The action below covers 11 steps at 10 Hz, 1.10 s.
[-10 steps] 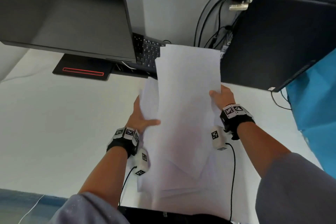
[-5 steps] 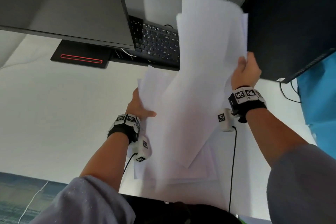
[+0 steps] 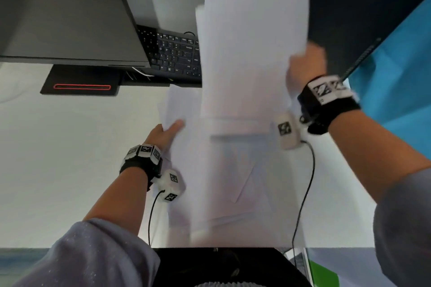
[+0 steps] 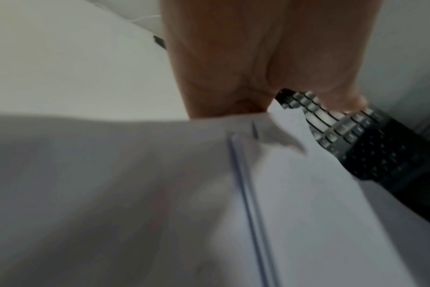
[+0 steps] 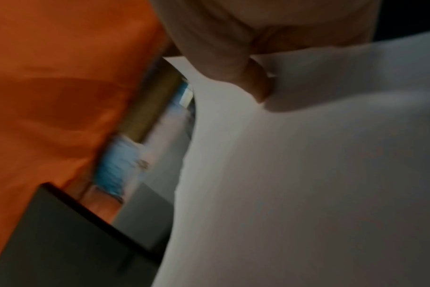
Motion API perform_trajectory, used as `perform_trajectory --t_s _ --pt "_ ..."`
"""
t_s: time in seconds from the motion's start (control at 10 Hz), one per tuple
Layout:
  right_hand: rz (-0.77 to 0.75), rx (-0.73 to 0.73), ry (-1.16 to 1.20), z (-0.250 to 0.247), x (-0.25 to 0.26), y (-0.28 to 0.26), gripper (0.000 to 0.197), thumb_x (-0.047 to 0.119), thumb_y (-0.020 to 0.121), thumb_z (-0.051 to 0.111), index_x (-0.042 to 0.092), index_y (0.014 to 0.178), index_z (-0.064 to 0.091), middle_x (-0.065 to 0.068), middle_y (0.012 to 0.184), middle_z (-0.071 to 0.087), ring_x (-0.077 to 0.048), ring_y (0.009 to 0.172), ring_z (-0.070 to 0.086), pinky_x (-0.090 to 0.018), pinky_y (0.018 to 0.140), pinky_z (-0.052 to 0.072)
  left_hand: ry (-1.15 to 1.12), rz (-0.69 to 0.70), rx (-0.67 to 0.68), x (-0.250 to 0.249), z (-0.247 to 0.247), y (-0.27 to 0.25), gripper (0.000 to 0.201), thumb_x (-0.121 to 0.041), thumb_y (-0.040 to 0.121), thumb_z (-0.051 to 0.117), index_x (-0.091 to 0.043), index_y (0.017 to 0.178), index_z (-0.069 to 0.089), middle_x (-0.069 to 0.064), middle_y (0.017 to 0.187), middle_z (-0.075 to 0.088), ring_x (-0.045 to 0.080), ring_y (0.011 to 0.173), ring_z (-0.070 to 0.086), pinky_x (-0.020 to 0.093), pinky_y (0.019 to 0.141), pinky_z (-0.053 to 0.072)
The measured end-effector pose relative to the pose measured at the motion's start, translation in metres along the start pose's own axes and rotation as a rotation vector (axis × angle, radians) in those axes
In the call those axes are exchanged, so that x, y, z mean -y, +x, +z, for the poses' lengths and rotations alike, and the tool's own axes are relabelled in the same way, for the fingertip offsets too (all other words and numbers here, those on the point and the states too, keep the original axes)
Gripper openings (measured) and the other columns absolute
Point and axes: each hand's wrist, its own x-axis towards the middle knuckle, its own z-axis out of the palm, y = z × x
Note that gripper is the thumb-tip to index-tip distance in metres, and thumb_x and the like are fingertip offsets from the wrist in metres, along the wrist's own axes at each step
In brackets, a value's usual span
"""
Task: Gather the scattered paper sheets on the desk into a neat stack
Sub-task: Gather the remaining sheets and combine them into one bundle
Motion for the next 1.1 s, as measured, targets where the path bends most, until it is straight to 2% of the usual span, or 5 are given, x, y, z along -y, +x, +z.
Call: perform_trajectory --t_s 0.2,0.5,0.6,0.8,1.1 --pt "0.452 0.514 -0.095 0.085 -0.089 -0.068 0.039 0.008 0.100 0.031 0.000 0.136 0.045 -0.016 0.144 0.044 -0.027 0.133 0.042 -0.032 0.108 0.031 -0.208 -0.128 0.088 0.030 -0.008 0.059 0.124 -0.097 0.041 0.051 -0.021 0.139 0.046 0.008 0.142 0.050 0.029 0.128 0.049 0.046 0.111 0.032" --pt "0.750 0.424 -0.017 0.103 -0.103 -0.084 0.068 0.026 0.085 0.056 -0.004 0.138 0.026 -0.020 0.139 0.040 -0.032 0.118 0.048 -0.039 0.100 0.040 -0.011 -0.063 0.153 0.002 -0.007 0.032 0.128 -0.086 0.049 0.063 -0.005 0.143 0.036 0.014 0.142 0.048 0.033 0.126 0.050 0.045 0.110 0.035" --pt "0.634 0.502 0.057 0.110 -0.088 -0.076 0.072 0.018 0.086 0.060 0.000 0.144 0.021 -0.019 0.145 0.036 -0.033 0.127 0.043 -0.041 0.105 0.038 0.123 -0.047 0.110 -0.013 -0.005 0.017 0.095 -0.065 0.082 0.054 0.001 0.145 0.029 0.017 0.148 0.038 0.034 0.133 0.040 0.039 0.110 0.031" --pt "0.304 0.661 -0.021 0.118 -0.059 -0.076 0.093 0.032 0.087 0.062 0.013 0.151 -0.003 -0.008 0.158 0.009 -0.029 0.145 0.009 -0.044 0.116 0.016 0.133 -0.075 0.206 -0.023 -0.011 0.027 0.086 -0.055 0.083 0.061 -0.001 0.143 0.034 0.017 0.146 0.041 0.034 0.132 0.041 0.039 0.110 0.031" --pt "0.249 0.646 0.138 0.136 -0.067 -0.105 0.100 0.039 0.089 0.060 0.016 0.149 -0.017 -0.003 0.160 -0.011 -0.020 0.147 -0.010 -0.039 0.118 -0.008 0.042 -0.116 0.127 -0.023 0.001 0.031 0.084 -0.049 0.079 0.070 -0.001 0.141 0.039 0.016 0.144 0.044 0.033 0.130 0.043 0.037 0.103 0.035"
